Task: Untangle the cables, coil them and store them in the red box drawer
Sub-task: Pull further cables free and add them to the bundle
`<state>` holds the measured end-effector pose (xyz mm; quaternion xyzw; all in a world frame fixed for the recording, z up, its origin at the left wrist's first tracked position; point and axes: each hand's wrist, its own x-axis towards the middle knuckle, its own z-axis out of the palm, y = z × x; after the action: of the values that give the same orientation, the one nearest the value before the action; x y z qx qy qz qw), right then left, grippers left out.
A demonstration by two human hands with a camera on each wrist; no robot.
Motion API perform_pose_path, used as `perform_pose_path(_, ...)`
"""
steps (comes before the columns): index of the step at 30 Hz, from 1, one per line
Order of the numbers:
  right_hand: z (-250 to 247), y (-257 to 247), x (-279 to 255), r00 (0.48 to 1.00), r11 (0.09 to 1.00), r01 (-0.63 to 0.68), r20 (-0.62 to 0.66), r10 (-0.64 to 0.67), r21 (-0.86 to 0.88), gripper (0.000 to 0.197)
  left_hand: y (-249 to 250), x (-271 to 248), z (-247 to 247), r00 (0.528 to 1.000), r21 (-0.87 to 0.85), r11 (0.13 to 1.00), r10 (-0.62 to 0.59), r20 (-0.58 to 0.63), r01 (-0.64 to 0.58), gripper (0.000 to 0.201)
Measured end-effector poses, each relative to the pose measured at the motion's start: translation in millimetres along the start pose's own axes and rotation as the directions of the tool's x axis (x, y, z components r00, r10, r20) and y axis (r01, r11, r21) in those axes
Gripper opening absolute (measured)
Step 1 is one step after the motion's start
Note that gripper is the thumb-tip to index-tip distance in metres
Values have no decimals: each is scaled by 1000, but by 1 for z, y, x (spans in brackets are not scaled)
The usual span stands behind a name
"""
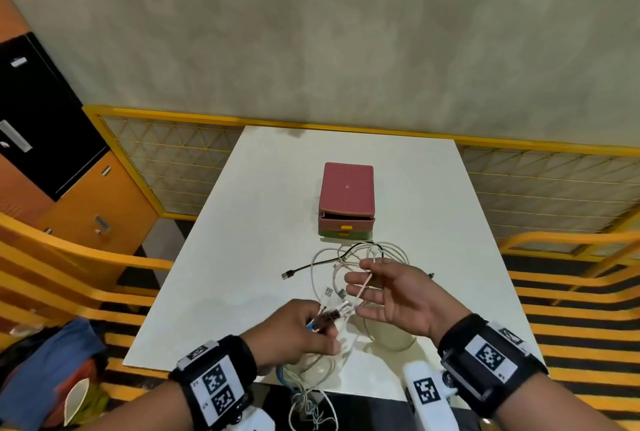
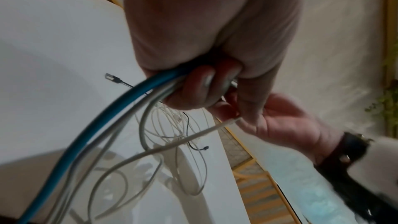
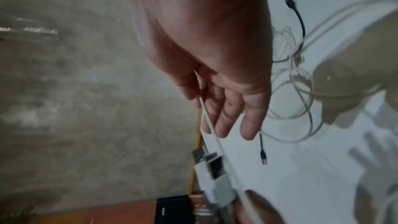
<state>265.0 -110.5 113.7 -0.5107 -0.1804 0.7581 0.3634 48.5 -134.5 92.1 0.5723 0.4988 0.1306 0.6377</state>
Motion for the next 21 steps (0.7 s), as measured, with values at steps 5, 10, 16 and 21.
perform_pose_path(5, -16, 7, -25, 991, 874, 83, 134, -20, -479, 11, 4, 1, -24, 982, -284, 957, -2, -188, -53, 6)
perform_pose_path(10, -15, 26, -41, 954, 313, 180, 243, 173, -933, 19, 26, 9, -46, 938, -501, 840, 23, -347, -206, 23)
perform_pose_path(16, -4, 64, -21, 918, -153, 273, 210, 337, -950, 39, 43, 7, -54, 897, -434, 847, 103, -430, -306, 33)
perform_pose_path(21, 10, 51, 24, 964, -99, 236, 220, 151, -967, 29, 41, 4, -56, 885, -446, 831, 114, -451, -334, 25)
